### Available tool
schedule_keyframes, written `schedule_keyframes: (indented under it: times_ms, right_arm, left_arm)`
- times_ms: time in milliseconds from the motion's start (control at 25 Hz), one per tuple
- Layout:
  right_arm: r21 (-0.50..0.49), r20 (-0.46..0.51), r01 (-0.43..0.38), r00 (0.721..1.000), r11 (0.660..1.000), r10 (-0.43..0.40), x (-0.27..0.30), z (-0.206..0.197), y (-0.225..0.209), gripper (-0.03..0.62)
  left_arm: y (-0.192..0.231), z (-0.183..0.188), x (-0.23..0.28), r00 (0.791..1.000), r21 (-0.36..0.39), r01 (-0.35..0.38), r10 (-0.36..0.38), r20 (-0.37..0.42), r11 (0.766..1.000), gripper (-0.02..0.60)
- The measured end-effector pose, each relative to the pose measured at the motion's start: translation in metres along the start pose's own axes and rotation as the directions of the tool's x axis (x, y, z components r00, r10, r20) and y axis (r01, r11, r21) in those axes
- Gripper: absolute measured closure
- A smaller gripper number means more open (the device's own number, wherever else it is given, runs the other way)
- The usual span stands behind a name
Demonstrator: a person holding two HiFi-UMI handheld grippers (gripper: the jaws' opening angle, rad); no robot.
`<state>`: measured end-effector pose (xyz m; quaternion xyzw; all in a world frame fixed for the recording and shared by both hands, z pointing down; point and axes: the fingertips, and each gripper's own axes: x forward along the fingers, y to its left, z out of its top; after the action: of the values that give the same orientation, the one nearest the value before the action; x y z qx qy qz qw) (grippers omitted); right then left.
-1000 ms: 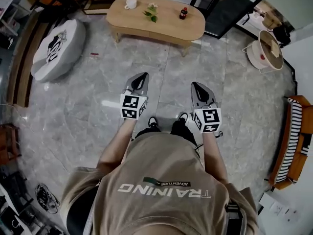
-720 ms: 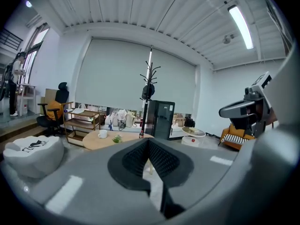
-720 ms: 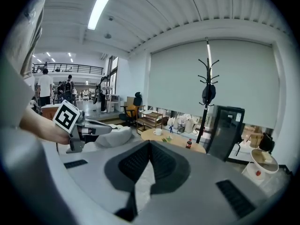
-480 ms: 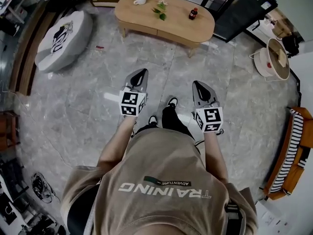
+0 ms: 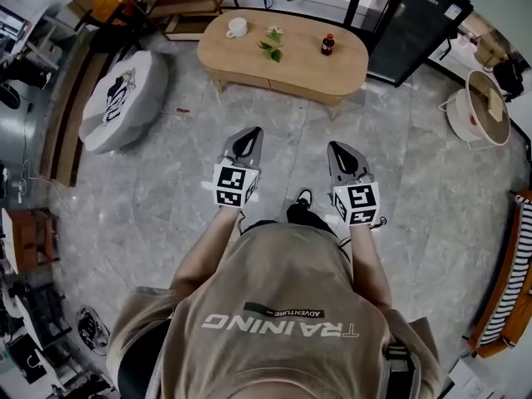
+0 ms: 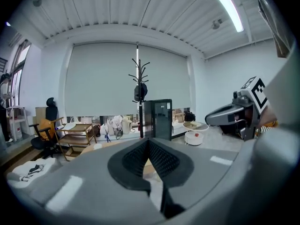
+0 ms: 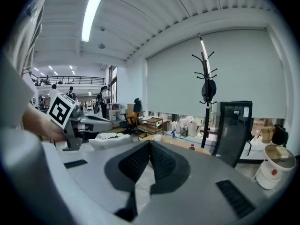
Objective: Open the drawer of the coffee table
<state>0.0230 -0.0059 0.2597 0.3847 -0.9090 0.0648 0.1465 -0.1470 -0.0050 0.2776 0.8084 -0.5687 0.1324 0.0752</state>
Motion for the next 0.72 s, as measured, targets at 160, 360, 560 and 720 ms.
schedule_keyframes:
  times_ms: [160,360,560,720]
  right_arm:
    - [0.014,0.011,-0.029,1.000,0.999,0.028,0.014,0.000,-0.033,0.589]
    - [0.022,0.043,-0.021,0.999,1.000,0.021,0.034,0.004,-0.078,0.589]
    - [0.045,0.031,-0.032,0.999,0.998,0.031,0.052,-0.005,-0.100,0.589]
    - [0.059,-0.001,-0.062,0.998,0.996,0.062,0.066,-0.017,-0.104,0.589]
  left_arm:
    - [-0.007,0.017,0.033,1.000,0.012,-0.005,0.005,-0.006,1.000,0.575]
    - [0.004,0.019,0.055,0.999,-0.090,-0.045,0.042,-0.027,0.995,0.575]
    - [0.017,0.006,0.064,0.994,-0.087,-0.081,0.074,-0.076,0.993,0.575]
    - [0.027,0.009,0.081,0.993,-0.076,-0.094,0.088,-0.073,0.993,0.575]
